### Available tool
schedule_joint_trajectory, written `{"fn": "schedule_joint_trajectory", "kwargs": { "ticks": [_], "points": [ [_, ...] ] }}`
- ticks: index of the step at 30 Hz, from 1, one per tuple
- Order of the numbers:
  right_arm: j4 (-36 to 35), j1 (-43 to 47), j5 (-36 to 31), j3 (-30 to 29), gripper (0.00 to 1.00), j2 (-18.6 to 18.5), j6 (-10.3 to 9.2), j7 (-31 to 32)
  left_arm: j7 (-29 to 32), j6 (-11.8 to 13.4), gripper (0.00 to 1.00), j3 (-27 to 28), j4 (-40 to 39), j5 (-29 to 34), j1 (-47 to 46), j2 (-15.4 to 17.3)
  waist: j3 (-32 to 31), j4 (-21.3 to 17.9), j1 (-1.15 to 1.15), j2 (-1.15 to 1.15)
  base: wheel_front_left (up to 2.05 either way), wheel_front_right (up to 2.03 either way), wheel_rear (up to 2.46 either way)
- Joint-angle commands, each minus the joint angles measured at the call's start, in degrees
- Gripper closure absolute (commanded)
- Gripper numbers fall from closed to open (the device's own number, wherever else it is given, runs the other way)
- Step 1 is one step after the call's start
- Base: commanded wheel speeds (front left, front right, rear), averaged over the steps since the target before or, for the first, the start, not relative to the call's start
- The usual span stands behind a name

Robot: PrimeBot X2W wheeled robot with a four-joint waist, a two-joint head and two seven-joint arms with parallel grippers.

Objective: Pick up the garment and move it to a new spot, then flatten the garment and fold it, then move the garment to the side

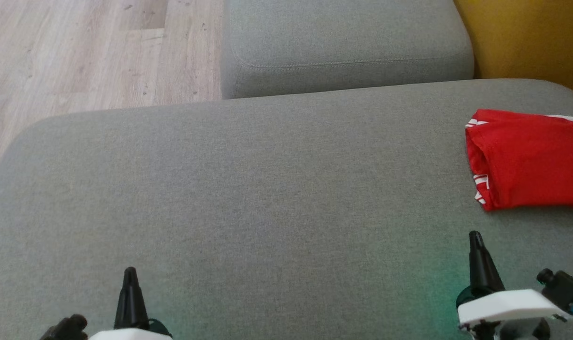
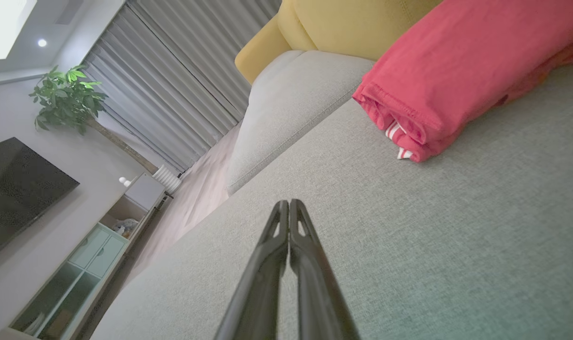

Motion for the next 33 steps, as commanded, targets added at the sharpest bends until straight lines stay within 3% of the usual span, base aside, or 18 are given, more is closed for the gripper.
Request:
{"fn": "schedule_joint_trajectory", "kwargs": {
  "ticks": [1, 33],
  "points": [
    [-1.87, -3.24, 1.67, 0.01, 1.00, -0.99, -0.01, 0.25, 0.31, -0.40, 1.00, 1.46, -1.50, -1.54, -2.94, 0.78, 0.03, 0.01, 0.00, 0.00, 0.00, 0.00, 0.00],
    [-1.93, -6.34, 23.76, -2.93, 1.00, -1.23, -0.02, 5.33, 5.45, -3.21, 1.00, 5.17, 0.43, -23.03, -7.67, 0.97, 0.82, 0.13, -0.01, 0.00, 0.00, 0.00, 0.00]
  ]
}}
